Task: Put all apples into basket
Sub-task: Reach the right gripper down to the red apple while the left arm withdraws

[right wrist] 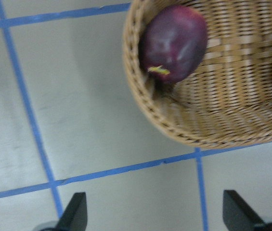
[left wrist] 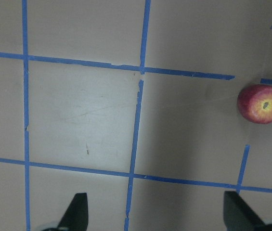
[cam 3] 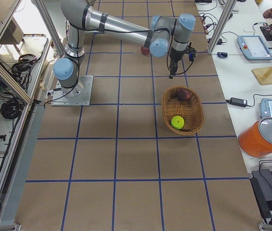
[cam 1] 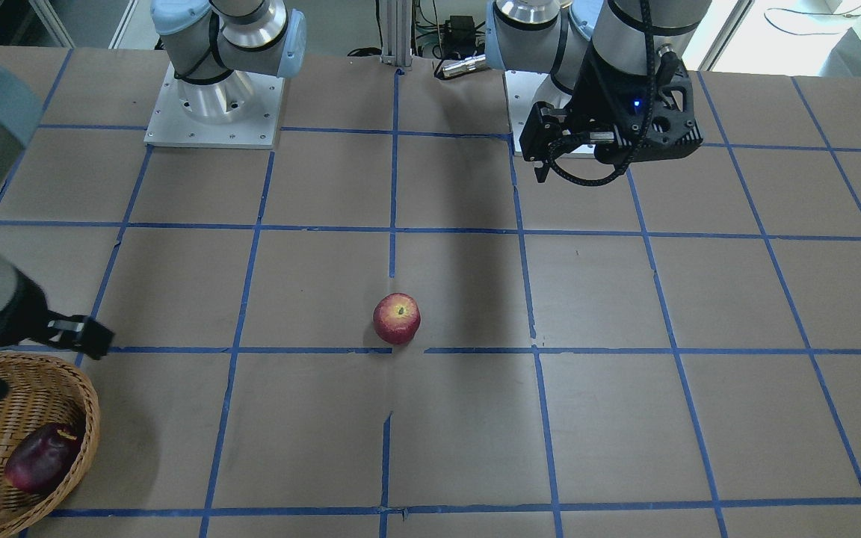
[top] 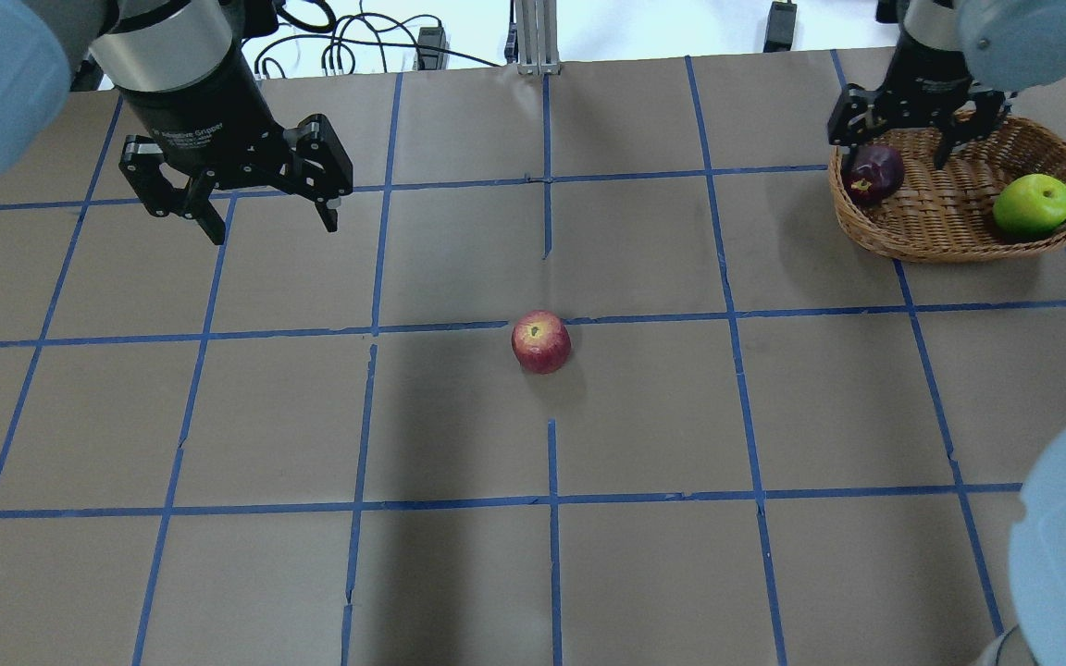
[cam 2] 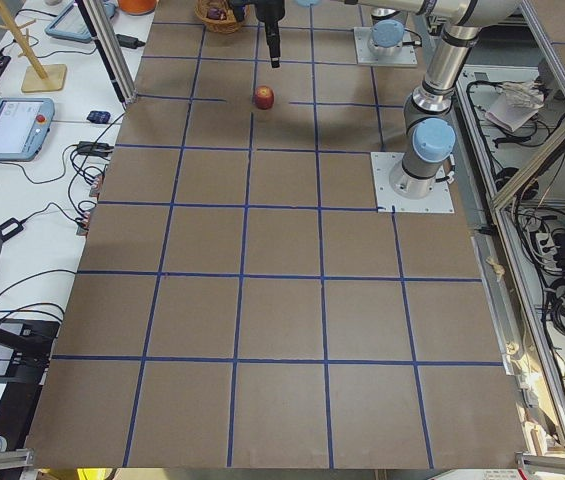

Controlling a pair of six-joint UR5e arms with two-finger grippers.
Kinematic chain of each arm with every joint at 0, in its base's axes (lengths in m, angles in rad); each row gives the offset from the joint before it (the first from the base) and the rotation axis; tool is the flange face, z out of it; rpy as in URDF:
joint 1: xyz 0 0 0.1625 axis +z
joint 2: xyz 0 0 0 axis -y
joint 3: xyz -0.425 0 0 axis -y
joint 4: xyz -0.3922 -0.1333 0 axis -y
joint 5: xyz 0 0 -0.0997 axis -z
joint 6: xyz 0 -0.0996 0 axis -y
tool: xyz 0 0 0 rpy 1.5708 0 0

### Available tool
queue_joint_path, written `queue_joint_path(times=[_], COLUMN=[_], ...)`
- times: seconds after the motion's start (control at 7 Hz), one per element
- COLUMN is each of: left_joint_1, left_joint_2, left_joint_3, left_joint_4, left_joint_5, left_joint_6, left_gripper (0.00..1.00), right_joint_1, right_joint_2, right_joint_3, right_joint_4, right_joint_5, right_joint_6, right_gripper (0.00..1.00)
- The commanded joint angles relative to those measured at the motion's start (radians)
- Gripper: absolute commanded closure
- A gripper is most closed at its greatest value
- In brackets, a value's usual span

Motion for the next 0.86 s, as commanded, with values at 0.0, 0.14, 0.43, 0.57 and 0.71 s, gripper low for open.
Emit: queue_joint_path(times=[0.0,0.14,0.43,0.57,0.71], left_joint_1=[0.001,0.001,-0.001,-0.001,0.001], left_joint_2=[0.004,0.004,0.010,0.010,0.009], left_joint_3=[0.007,0.008,0.010,0.008,0.008], left_joint_4=[0.017,0.020,0.022,0.031,0.042], left_joint_5=[0.004,0.002,0.001,-0.002,-0.002], left_joint_6=[0.001,-0.001,-0.001,-0.001,-0.001], left_gripper=[0.00,0.00,0.00,0.00,0.00], right_joint_1=[0.217,0.268,0.342,0.369,0.405], right_joint_2=[0.002,0.021,0.051,0.076,0.110], right_joint_3=[0.036,0.062,0.097,0.105,0.104], right_joint_4=[0.015,-0.042,-0.089,-0.095,-0.095], right_joint_5=[0.100,0.102,0.213,0.254,0.301], right_joint_6=[0.270,0.363,0.464,0.483,0.510], right_gripper=[0.00,0.00,0.00,0.00,0.00])
